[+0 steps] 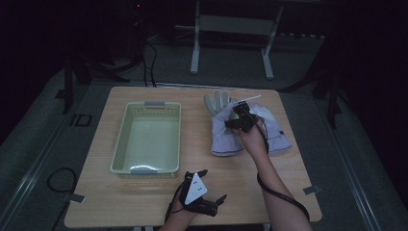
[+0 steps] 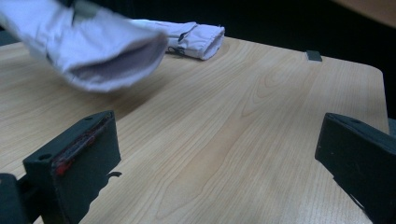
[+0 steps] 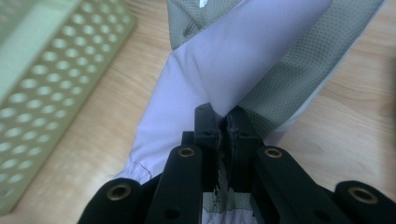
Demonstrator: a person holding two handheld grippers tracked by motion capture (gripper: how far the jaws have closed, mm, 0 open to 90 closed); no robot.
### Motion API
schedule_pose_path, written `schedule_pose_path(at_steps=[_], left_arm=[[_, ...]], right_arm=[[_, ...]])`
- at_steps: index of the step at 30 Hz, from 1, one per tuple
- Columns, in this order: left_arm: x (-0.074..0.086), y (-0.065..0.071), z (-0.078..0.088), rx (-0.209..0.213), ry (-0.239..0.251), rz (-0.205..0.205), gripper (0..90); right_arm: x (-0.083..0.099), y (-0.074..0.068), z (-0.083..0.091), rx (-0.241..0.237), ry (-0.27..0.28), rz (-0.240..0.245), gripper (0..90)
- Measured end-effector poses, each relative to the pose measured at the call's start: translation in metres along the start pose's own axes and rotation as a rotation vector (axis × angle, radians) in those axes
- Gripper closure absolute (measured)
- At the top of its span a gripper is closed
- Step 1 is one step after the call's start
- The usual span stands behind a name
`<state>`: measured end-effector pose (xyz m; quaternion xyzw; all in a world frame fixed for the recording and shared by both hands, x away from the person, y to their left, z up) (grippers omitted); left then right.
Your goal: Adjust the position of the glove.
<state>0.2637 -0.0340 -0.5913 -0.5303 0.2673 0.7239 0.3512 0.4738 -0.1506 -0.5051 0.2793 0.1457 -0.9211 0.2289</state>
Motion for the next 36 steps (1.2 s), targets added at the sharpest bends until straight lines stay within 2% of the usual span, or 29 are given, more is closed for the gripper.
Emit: schedule_pose_path(at_steps=[4,8,10,12,13,15,22,24,25,29,32,34,36], left_arm=[[0.000,0.000,0.000,0.002,0.001,0.001,0.1],[0.000,0.000,0.000,-0.001,0.001,-0.006,0.2],[0.000,0.001,0.000,-0.004,0.001,-0.008,0.2],[0.000,0.001,0.000,-0.006,-0.001,-0.013,0.2],[0.000,0.001,0.000,-0.007,-0.001,-0.015,0.2],[0.000,0.001,0.000,-0.006,0.001,-0.011,0.2],[0.000,0.000,0.000,0.000,0.002,-0.007,0.2],[0.000,0.000,0.000,0.004,0.002,-0.003,0.2],[0.000,0.000,0.000,0.005,0.002,-0.002,0.2],[0.000,0.000,0.000,0.007,0.001,-0.001,0.2],[0.000,0.000,0.000,0.006,0.001,-0.001,0.2],[0.000,0.000,0.000,0.006,0.001,0.000,0.2],[0.000,0.000,0.000,0.006,0.002,0.002,0.2]], right_arm=[[0.012,-0.010,0.020,0.037,0.043,0.029,84.9],[0.031,-0.012,0.027,0.020,0.058,-0.034,84.9],[0.040,-0.015,0.026,0.036,0.055,-0.029,84.9],[0.051,-0.015,0.025,0.056,0.059,-0.043,84.9],[0.056,-0.014,0.022,0.070,0.057,-0.038,84.9],[0.062,-0.010,0.015,0.083,0.039,-0.060,84.9],[0.071,0.000,-0.016,0.099,-0.028,-0.090,84.6],[0.074,0.001,-0.024,0.094,-0.040,-0.089,81.8],[0.075,0.003,-0.027,0.098,-0.040,-0.096,77.5],[0.080,0.006,-0.031,0.086,-0.033,-0.114,71.1],[0.080,0.008,-0.029,0.073,-0.022,-0.121,64.9],[0.077,0.009,-0.022,0.071,-0.006,-0.102,57.5],[0.074,0.010,-0.015,0.083,0.011,-0.076,54.3]])
Point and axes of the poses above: each handheld gripper's, and its own axes: z roughly backward along the jaws, x roughly out of its underside, y roughly to its right, the point moved 6 cm from there along -z, roughly forward along the jaws, and after that the axes turned 1 degree about -y, right-handed, at the moved point
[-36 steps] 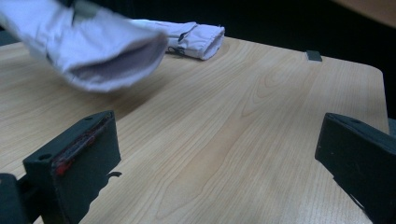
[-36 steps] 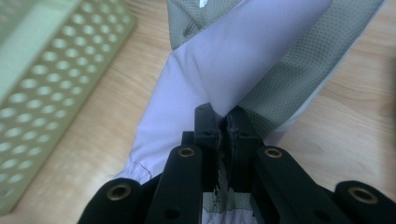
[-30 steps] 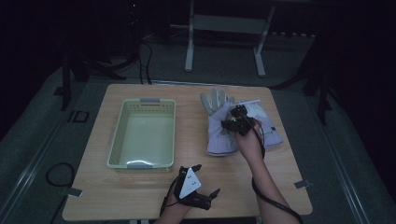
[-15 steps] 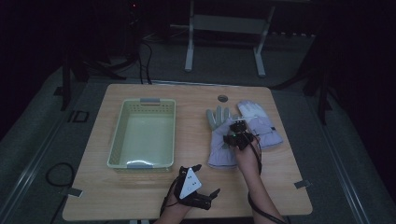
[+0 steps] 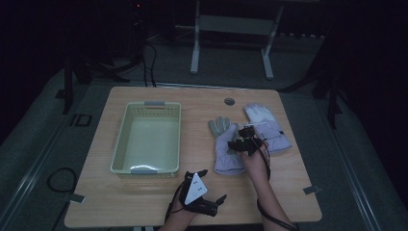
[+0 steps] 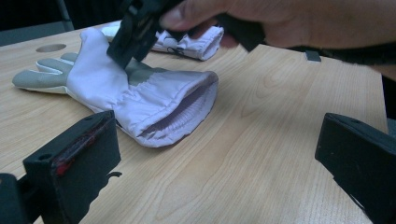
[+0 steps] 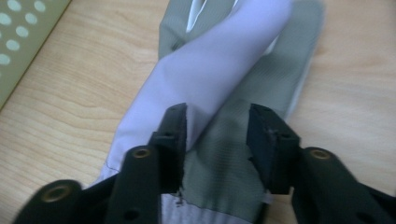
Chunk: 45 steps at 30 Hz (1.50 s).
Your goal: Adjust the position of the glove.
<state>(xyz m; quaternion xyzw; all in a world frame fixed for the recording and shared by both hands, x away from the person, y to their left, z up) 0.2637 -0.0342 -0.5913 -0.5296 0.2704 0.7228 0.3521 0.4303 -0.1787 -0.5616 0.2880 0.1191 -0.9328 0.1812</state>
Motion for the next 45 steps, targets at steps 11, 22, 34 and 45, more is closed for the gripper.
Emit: schedule_pose_path(at_steps=[11,22,34,45], left_arm=[[0.000,0.000,0.000,-0.002,0.000,0.003,0.2],[0.000,-0.001,0.000,-0.002,-0.002,0.007,0.2],[0.000,-0.001,0.000,-0.004,-0.002,0.007,0.2],[0.000,-0.001,0.000,-0.004,-0.002,0.013,0.2]], right_arm=[[-0.009,0.036,0.035,-0.017,0.076,0.052,49.4],[-0.011,0.091,0.053,-0.020,0.108,0.020,44.5],[-0.027,0.135,0.059,-0.016,0.135,0.019,42.4],[-0.038,0.158,0.038,-0.010,0.104,-0.041,44.4]])
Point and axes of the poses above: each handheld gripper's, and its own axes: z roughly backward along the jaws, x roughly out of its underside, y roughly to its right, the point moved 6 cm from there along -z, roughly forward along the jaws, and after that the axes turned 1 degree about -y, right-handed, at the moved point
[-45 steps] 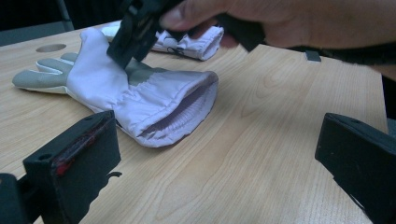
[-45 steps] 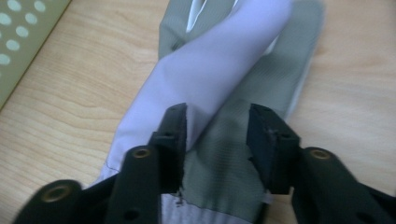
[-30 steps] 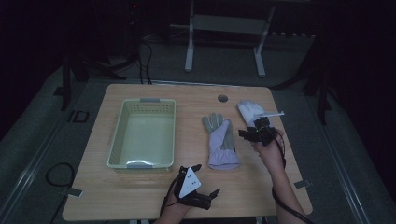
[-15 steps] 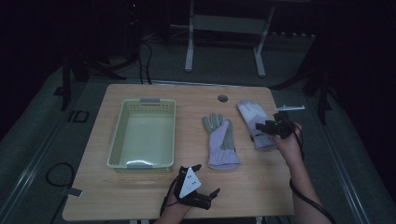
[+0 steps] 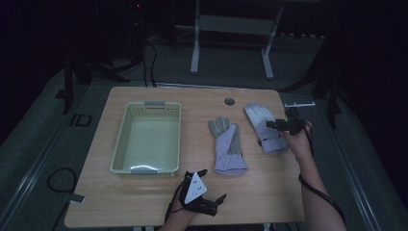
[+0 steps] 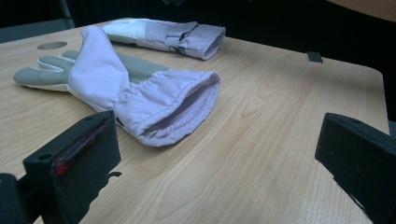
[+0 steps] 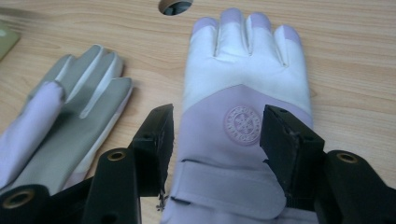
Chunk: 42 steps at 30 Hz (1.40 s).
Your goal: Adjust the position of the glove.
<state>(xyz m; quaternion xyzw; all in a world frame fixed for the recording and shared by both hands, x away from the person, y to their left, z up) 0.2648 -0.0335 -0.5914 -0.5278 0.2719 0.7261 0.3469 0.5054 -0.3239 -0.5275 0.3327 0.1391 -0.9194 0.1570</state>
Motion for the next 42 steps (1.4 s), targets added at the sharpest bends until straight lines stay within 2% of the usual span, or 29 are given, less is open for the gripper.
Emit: schedule_pose_path(at_steps=[2,5,10,13,14,18,23,28,29,32,36,42], left_arm=[[0.000,0.000,0.000,0.001,0.000,-0.001,0.2],[0.000,0.000,0.000,0.001,-0.001,0.001,0.2],[0.000,0.000,0.000,0.001,0.000,0.003,0.2],[0.000,0.000,0.000,0.002,0.000,0.003,0.2],[0.000,0.000,0.000,0.003,0.000,0.004,0.2],[0.000,0.000,0.000,0.004,-0.001,0.006,0.2],[0.000,0.000,0.000,0.003,-0.001,0.003,0.2],[0.000,0.000,0.000,0.004,-0.001,0.006,0.2],[0.000,0.000,0.000,0.004,-0.001,0.006,0.2],[0.000,-0.001,0.000,0.004,-0.001,0.006,0.1],[0.000,-0.001,0.000,0.004,-0.001,0.008,0.2],[0.000,-0.001,0.000,0.002,-0.001,0.006,0.2]], right_arm=[[-0.001,0.003,-0.003,0.004,-0.001,0.007,44.4],[0.000,0.007,-0.009,-0.005,-0.023,-0.028,46.0],[0.002,0.009,-0.020,-0.002,-0.055,-0.007,46.1],[0.010,0.016,-0.037,0.037,-0.115,0.028,47.9],[0.013,0.017,-0.041,0.040,-0.141,0.024,49.6],[0.017,0.022,-0.046,0.023,-0.160,0.022,50.4],[0.018,0.023,-0.048,0.003,-0.166,0.034,59.4],[0.019,0.022,-0.047,-0.006,-0.160,0.005,67.7],[0.019,0.022,-0.047,-0.006,-0.160,-0.001,72.0],[0.018,0.020,-0.043,0.006,-0.137,-0.037,77.2],[0.016,0.018,-0.032,-0.013,-0.090,-0.095,79.1],[0.016,0.007,-0.002,0.010,-0.063,-0.076,79.2]])
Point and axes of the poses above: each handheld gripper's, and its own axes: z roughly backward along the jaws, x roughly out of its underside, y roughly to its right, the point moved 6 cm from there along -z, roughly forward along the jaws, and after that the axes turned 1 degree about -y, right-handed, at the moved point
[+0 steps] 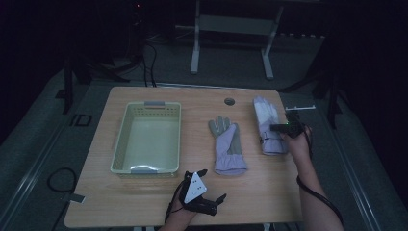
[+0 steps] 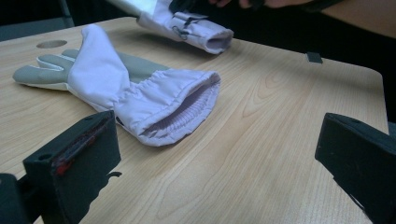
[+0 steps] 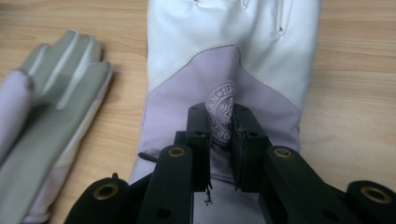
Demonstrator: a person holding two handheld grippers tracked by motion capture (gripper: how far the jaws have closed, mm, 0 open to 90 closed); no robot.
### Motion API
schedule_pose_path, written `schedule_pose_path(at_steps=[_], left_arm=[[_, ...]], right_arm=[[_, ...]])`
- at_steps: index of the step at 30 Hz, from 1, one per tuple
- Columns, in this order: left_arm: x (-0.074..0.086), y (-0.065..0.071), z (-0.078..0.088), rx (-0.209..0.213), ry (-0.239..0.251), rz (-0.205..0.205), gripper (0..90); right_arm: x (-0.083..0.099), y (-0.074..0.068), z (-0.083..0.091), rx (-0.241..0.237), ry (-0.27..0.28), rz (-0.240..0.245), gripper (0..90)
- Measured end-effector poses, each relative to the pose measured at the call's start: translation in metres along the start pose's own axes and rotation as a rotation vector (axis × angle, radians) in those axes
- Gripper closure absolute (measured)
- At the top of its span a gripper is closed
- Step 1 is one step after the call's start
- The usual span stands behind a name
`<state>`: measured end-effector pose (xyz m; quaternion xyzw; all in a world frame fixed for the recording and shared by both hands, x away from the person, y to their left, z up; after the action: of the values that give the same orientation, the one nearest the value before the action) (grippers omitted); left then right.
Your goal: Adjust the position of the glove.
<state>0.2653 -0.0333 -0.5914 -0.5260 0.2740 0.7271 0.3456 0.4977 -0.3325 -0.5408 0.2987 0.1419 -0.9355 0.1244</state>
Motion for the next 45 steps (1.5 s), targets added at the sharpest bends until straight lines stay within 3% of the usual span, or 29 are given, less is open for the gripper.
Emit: schedule_pose_path(at_steps=[3,6,7,11,15,19,23,28,30,35,38,42,45], left_arm=[[0.000,0.000,0.000,-0.002,0.000,0.000,0.2],[0.000,0.000,0.000,-0.003,-0.001,0.000,0.2],[0.000,0.000,0.000,-0.003,-0.001,0.000,0.2],[0.000,0.000,0.000,-0.002,-0.001,0.000,0.2],[0.000,0.000,0.000,-0.002,0.000,-0.002,0.2],[0.000,0.000,0.000,-0.001,-0.002,-0.005,0.2],[0.000,0.000,0.000,-0.003,-0.004,-0.004,0.2],[0.000,0.001,0.000,-0.002,-0.003,-0.008,0.2],[0.000,0.001,0.000,-0.001,-0.002,-0.010,0.2],[0.000,0.001,0.000,0.001,-0.003,-0.007,0.2],[0.000,0.001,0.000,0.000,-0.003,-0.007,0.2],[0.000,0.001,0.000,-0.001,-0.003,-0.005,0.2],[0.000,0.000,0.000,-0.001,-0.003,-0.005,0.2]], right_arm=[[0.003,-0.008,0.018,0.013,0.018,0.023,79.2],[0.006,-0.014,0.031,0.022,0.038,0.010,79.2],[0.010,-0.019,0.044,0.043,0.055,0.004,79.2],[0.019,-0.027,0.064,0.101,0.058,0.035,79.1],[0.029,-0.031,0.084,0.104,0.106,0.012,79.1],[0.038,-0.037,0.098,0.134,0.114,0.025,78.9],[0.050,-0.039,0.104,0.134,0.133,-0.012,78.7],[0.067,-0.039,0.095,0.139,0.133,-0.049,78.7],[0.078,-0.035,0.077,0.144,0.086,-0.071,78.6],[0.086,-0.032,0.045,0.146,0.019,-0.050,76.4],[0.089,-0.030,0.029,0.156,0.010,-0.036,71.7],[0.092,-0.029,0.017,0.158,0.004,-0.010,62.3],[0.088,-0.025,0.022,0.115,0.021,-0.028,56.5]])
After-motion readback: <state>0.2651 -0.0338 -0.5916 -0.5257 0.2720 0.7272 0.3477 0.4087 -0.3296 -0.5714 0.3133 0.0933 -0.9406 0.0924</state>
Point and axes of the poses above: each handheld gripper's, and its own axes: z roughly backward along the jaws, x roughly out of its underside, y roughly to its right, the point moved 6 cm from there along -z, roughly forward along the jaws, and after that the axes turned 1 degree about -y, right-handed, at the moved point
